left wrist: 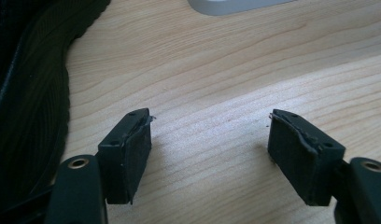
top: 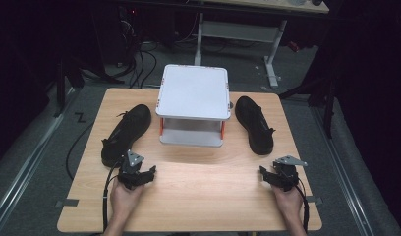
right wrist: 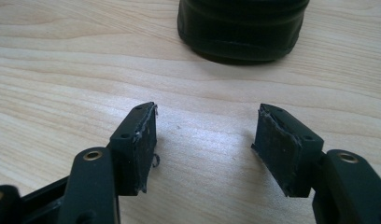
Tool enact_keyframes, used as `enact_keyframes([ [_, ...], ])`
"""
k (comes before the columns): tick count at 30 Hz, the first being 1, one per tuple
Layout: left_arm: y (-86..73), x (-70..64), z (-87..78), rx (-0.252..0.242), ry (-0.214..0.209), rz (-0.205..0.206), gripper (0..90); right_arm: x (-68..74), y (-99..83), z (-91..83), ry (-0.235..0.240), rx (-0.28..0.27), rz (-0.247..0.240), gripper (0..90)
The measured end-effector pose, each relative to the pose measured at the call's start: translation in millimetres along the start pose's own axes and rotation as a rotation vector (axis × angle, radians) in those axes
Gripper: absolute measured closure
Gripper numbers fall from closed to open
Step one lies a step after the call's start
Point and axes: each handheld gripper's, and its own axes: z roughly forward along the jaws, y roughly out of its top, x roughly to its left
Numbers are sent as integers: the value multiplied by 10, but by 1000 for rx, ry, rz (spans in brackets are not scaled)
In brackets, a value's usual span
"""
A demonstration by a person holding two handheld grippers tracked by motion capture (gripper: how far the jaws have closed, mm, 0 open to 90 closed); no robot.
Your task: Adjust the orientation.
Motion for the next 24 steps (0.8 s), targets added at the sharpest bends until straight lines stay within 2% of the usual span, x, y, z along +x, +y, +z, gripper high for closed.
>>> enact_keyframes([
  [2,5,11,-26,-2,-10,-16,381,0,0,0,0,0,0,389],
  [7,23,27,-25,2,1,-12,387,-1,1,1,1,0,0,388],
  [11,99,3,-63,-22,-12,-38,399,0,1,1,2,0,0,385],
  [12,122,-8,-86,-17,-16,-21,405,-1,1,1,2,0,0,385],
  [14,150,-26,-129,-25,0,40,437,-1,1,1,2,0,0,384],
  [15,168,-23,-151,-26,1,51,444,1,2,3,0,0,2,384],
  [20,283,19,-207,-32,-6,-17,434,2,3,2,0,2,3,384],
  [23,362,3,-281,-26,-57,-55,464,1,3,2,1,2,3,383],
  [24,385,0,-313,-27,-67,-48,463,2,3,2,1,2,2,382],
])
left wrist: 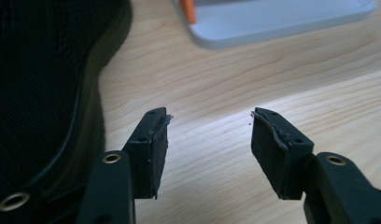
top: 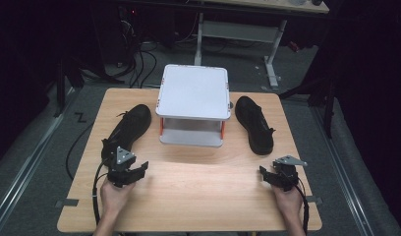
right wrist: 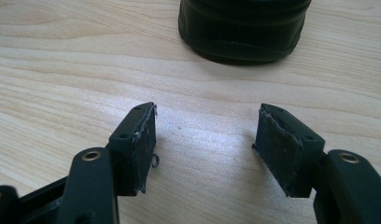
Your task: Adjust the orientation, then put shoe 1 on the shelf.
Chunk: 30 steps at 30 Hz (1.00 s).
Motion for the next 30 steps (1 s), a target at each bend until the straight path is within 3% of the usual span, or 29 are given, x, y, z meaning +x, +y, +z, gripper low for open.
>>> enact_keyframes([
  [4,96,-17,-81,-16,-6,8,424,0,0,0,0,0,0,381],
  [11,303,62,-98,-24,-43,-73,391,-1,1,3,3,-2,-3,387],
  [19,443,95,-101,-20,-45,-39,380,-4,6,7,1,-2,-2,396],
  [23,654,74,-124,-35,-1,-25,381,-12,6,7,6,-6,1,415],
  [26,799,28,-138,-54,28,28,404,-10,7,6,12,-5,-6,423],
  [30,931,3,-69,-32,61,75,407,-3,6,5,20,-5,-19,426],
])
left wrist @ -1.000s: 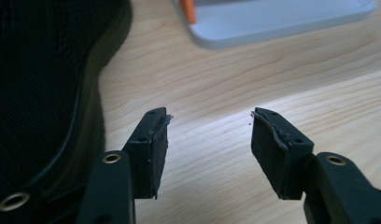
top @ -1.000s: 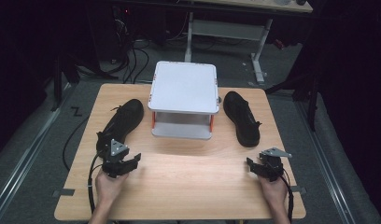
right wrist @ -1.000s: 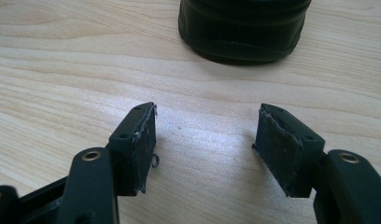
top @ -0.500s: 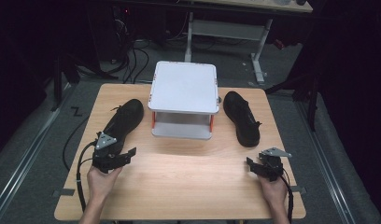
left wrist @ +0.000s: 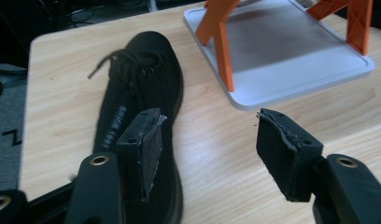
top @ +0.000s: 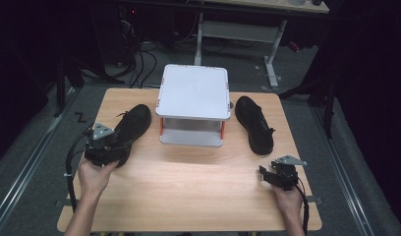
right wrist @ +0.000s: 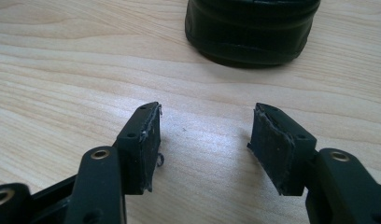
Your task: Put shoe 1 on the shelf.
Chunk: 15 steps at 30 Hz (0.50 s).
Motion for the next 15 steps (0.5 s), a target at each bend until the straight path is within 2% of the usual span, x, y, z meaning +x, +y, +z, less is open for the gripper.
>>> enact_keyframes([
  [1,15,0,31,17,12,19,406,-1,0,0,1,0,1,425],
  [2,15,0,31,17,12,19,407,-1,0,0,1,0,1,425],
  [3,33,12,100,51,29,47,407,-1,0,-1,2,0,3,425],
  [5,34,24,138,59,36,58,407,-1,0,-1,1,0,3,425],
  [7,30,99,240,87,63,85,415,-1,0,-1,1,0,2,424],
  [12,20,201,331,100,68,86,519,-1,0,0,1,0,0,424],
  [13,0,237,374,131,67,95,525,-1,0,0,1,0,0,425],
  [15,-27,277,427,160,78,97,525,0,0,0,1,0,0,425],
])
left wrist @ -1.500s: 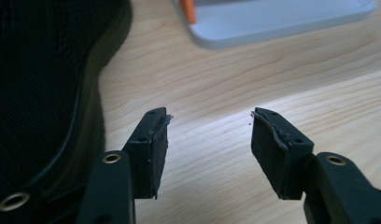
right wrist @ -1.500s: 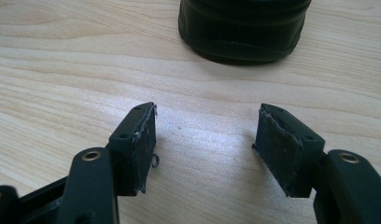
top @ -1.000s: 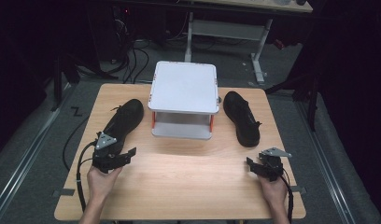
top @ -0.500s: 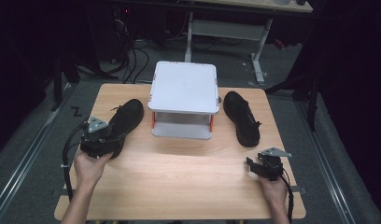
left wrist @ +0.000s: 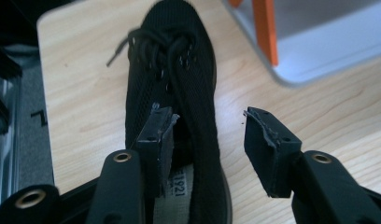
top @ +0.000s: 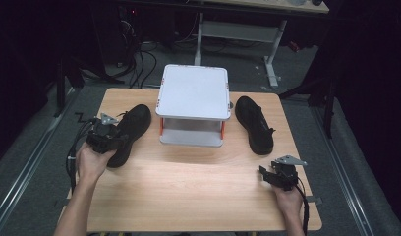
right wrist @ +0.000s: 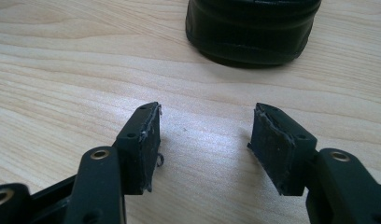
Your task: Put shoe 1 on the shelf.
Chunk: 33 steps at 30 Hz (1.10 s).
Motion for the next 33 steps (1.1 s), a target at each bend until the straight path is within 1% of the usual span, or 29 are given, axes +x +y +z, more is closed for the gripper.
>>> enact_keyframes([
  [2,-25,22,45,20,0,-1,530,0,0,0,0,0,0,424],
  [5,-66,23,92,33,1,4,557,0,0,0,0,0,0,424],
  [6,-113,36,140,51,4,20,577,0,0,0,-1,0,0,424],
  [7,-121,45,154,46,2,19,593,1,0,0,0,0,0,424],
  [9,-107,54,175,44,3,1,644,1,0,0,0,0,0,424],
  [10,-119,50,193,46,6,6,661,1,0,0,0,0,-1,424],
  [11,-145,38,218,52,11,22,674,2,-1,0,-2,0,0,424],
  [13,-222,8,291,76,19,73,689,3,-1,0,-2,-1,0,424],
  [14,-257,0,339,96,17,82,694,3,-1,0,-2,-1,0,424],
  [16,-346,2,457,124,31,99,706,3,-1,0,-3,-1,-1,424],
  [17,-385,12,508,134,36,97,725,6,-2,0,-4,0,2,424],
  [18,-388,30,529,116,39,95,735,6,-2,0,-4,0,1,424],
  [19,-366,59,530,113,24,60,744,6,-1,0,-4,0,2,424],
  [20,-355,89,519,108,7,36,751,4,-1,0,-4,0,0,424],
  [21,-356,103,504,104,-6,29,758,7,-2,0,-4,0,2,424],
  [22,-361,104,497,99,-10,31,763,7,-1,0,-5,0,2,424],
  [24,-369,93,498,95,-11,50,775,6,-1,0,-4,0,2,424],
  [28,-358,103,485,94,-25,41,798,4,-1,1,-5,0,1,424],
  [29,-352,104,481,96,-30,32,803,5,-1,0,-4,0,1,422],
  [31,-340,118,463,112,-51,24,809,10,-1,0,-7,0,2,422],
  [32,-337,118,459,115,-55,20,813,14,-2,-1,-8,-1,2,422],
  [33,-336,117,455,119,-54,25,814,17,-2,-1,-7,-1,-1,420],
])
